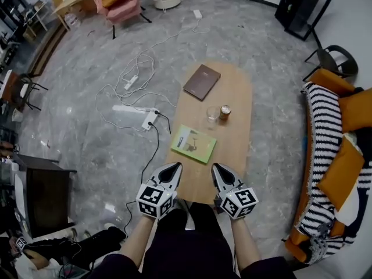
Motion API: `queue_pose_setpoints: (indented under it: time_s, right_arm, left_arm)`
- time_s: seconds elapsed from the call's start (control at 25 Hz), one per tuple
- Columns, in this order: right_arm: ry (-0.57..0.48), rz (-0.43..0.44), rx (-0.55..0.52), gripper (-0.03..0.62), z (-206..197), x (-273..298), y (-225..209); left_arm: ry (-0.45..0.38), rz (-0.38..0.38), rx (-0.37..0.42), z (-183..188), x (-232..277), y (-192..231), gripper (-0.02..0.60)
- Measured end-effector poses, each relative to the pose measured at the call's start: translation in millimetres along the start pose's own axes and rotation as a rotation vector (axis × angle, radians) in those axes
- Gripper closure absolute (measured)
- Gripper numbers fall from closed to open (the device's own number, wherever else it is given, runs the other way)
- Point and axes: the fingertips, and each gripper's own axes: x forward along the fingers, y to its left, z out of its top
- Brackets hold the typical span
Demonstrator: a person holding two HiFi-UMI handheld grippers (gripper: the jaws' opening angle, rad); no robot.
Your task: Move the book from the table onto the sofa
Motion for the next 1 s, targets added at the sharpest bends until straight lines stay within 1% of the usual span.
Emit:
queue_pose_setpoints:
  time_s: [0.12, 0.24, 0.52, 0.76, 0.88, 1.0]
  right_arm:
    - [0.011, -0.015, 0.038, 0.569, -5, 14, -11]
    - [0.015, -0.037, 0.05, 0.569, -9, 25, -18]
    - [0.005, -0.122, 0.097, 0.569, -20, 50, -29]
    - [0.022, -0.217, 0.17, 0.569, -56, 78, -63]
    - [0.043, -0.242, 0.198, 0.569, -82, 94, -86]
    - [0.08, -0.253, 0.227, 0.568, -111, 110, -108]
  left_arm:
    - [0.017, -0.008, 0.01, 2, 13, 14, 0.566]
    - [0.023, -0.024, 0.014, 3, 23, 28, 0.566]
    - [0.064, -0.077, 0.016, -7, 40, 64, 0.566]
    - [0.105, -0.12, 0.028, -35, 70, 105, 0.566]
    - [0.127, -0.133, 0.04, -55, 93, 128, 0.566]
    - [0.137, -0.142, 0.028, -75, 117, 149, 0.566]
